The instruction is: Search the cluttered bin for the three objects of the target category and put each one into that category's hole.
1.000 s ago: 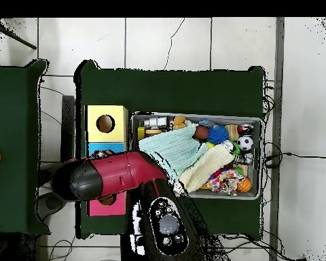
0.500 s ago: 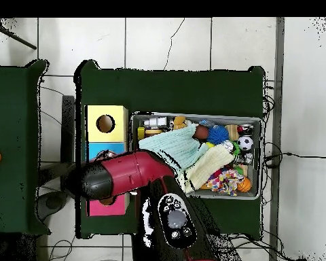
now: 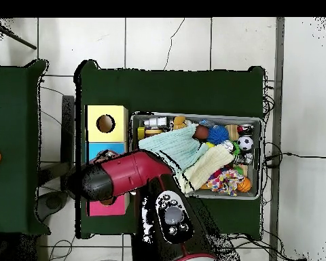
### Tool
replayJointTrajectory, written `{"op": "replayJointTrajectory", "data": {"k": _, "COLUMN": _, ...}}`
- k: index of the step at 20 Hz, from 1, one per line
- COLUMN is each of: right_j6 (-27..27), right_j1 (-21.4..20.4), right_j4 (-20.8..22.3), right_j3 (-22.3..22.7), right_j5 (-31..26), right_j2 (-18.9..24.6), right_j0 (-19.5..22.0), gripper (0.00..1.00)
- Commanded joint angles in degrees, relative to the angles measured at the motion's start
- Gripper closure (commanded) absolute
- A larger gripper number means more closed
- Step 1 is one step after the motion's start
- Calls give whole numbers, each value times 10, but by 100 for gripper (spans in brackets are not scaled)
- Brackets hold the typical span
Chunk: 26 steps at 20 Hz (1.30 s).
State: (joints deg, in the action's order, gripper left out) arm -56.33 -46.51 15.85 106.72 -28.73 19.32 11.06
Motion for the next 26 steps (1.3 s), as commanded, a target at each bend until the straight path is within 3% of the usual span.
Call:
{"op": "replayJointTrajectory", "data": {"k": 1, "right_j6": -78, "right_j1": 47, "right_j4": 45, "right_j3": -37, "right_j5": 27, "right_j2": -22, "right_j0": -10, "gripper": 100}}
{"op": "replayJointTrajectory", "data": {"k": 9, "right_j6": -126, "right_j1": 46, "right_j4": 31, "right_j3": -23, "right_j5": 42, "right_j2": -46, "right_j0": -46, "gripper": 100}}
{"op": "replayJointTrajectory", "data": {"k": 15, "right_j6": -158, "right_j1": 106, "right_j4": 29, "right_j3": -50, "right_j5": 98, "right_j2": -91, "right_j0": -95, "gripper": 100}}
{"op": "replayJointTrajectory", "data": {"k": 22, "right_j6": -113, "right_j1": 185, "right_j4": 40, "right_j3": -77, "right_j5": 154, "right_j2": -99, "right_j0": -71, "gripper": 100}}
{"op": "replayJointTrajectory", "data": {"k": 26, "right_j6": -100, "right_j1": 205, "right_j4": 44, "right_j3": -90, "right_j5": 160, "right_j2": -110, "right_j0": -73, "gripper": 100}}
